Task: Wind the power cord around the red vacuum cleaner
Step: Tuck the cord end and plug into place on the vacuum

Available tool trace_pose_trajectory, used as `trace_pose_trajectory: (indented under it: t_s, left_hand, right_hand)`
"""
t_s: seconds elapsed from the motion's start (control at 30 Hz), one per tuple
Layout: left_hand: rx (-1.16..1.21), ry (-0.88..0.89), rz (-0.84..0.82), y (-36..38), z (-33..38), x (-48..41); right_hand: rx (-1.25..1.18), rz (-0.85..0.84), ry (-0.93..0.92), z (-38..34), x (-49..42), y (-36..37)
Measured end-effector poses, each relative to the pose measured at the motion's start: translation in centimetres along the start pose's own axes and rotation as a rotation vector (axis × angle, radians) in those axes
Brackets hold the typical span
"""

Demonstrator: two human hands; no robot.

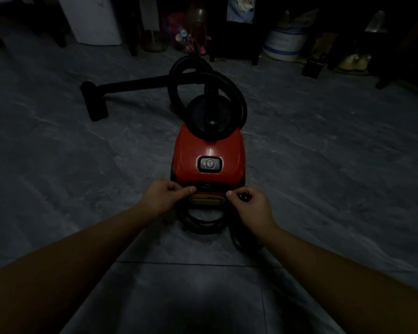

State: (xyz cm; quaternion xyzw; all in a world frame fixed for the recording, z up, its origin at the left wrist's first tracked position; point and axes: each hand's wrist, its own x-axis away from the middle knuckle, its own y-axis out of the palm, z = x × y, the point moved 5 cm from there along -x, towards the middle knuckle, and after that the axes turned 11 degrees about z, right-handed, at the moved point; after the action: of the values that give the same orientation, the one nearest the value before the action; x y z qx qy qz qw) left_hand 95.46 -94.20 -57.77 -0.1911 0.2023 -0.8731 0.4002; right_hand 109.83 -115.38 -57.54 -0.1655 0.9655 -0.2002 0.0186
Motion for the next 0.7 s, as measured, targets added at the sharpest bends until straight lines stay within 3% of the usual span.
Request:
trace_pose_trajectory:
  t_s: [0.5,0.7]
  left_hand:
    - [0.095,-0.094,-0.034,0.2,-0.5,0.1]
    - [0.174,-0.137,0.007,0.6,-1.0,0.8]
  right_hand:
    - [0.043,0.001,0.036,0.4,-0.6,-0.3]
    - [-0.002,-0.052,0.177,0.9,-1.0,0.2]
